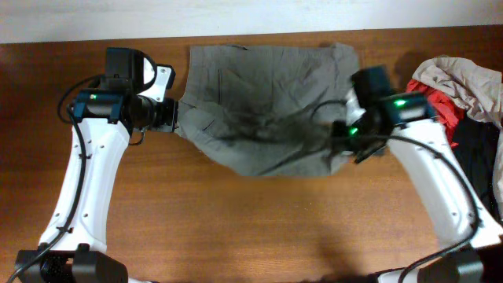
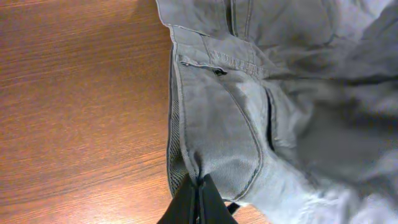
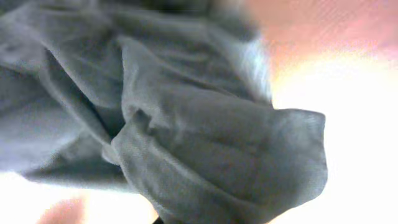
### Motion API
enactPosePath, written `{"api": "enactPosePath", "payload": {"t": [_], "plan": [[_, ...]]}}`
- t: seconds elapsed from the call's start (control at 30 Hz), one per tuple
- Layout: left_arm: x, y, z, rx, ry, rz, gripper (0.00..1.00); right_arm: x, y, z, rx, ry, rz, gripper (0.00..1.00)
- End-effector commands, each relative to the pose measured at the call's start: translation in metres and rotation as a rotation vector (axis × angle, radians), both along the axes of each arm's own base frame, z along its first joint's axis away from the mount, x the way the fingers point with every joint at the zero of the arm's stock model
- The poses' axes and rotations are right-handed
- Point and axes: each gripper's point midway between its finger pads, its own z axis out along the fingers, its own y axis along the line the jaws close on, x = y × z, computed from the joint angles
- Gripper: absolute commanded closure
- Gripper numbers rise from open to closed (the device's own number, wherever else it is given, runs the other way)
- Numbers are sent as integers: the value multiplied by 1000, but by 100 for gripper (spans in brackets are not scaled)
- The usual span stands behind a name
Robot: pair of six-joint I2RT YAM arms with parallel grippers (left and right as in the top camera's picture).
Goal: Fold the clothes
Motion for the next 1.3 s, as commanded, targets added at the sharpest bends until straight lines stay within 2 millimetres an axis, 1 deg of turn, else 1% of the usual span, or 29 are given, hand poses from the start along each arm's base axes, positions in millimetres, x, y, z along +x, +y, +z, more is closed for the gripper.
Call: {"api": "enactPosePath", "payload": {"t": [0.0, 0.07, 0.13, 0.33, 0.37, 0.4, 0.43, 0.5, 0.53, 0.57, 0.63, 0.7, 0.77, 0.87, 1.0, 1.03, 1.27], "plan": [[2, 7, 2, 24, -12, 22, 99, 11, -33, 3, -49, -30, -97, 96], [2, 7, 3, 24, -14, 22, 99, 17, -39, -5, -28, -19, -121, 96], [4, 7, 3, 24, -19, 22, 99, 23, -40, -12, -21, -10, -118, 96], [6, 6, 4, 23, -29, 22, 99, 47, -40, -38, -22, -6, -116, 96], [6, 6, 4, 23, -29, 23, 99, 52, -39, -43, -22, -12, -100, 96], [6, 6, 4, 23, -29, 23, 99, 56, -39, -46, -20, -15, -97, 93], [6, 6, 4, 23, -29, 22, 99, 61, -38, -51, -20, -16, -92, 86], [6, 6, 4, 23, -29, 23, 99, 66, -36, -60, -14, -12, -65, 62], [6, 6, 4, 23, -29, 23, 99, 67, -35, -65, -11, -7, -38, 53], [6, 6, 4, 23, -29, 22, 99, 67, -35, -67, -14, -1, -31, 49], [6, 6, 4, 23, -29, 23, 99, 64, -39, -69, -15, 14, -34, 48], [6, 6, 4, 23, -29, 22, 99, 56, -40, -66, 10, 37, -41, 48], [6, 6, 4, 23, -29, 22, 99, 42, -37, -60, 52, 76, -21, 48], [6, 6, 4, 23, -29, 22, 99, 17, -39, -54, 67, 153, -30, 48], [6, 8, 4, 32, -30, 23, 99, -5, -37, -52, 67, 236, -23, 48], [6, 12, 4, 56, -31, 35, 99, -10, -37, -52, 68, 256, -25, 48], [10, 24, 5, 102, -49, 67, 99, -19, -37, -52, 70, 293, -10, 48]]}}
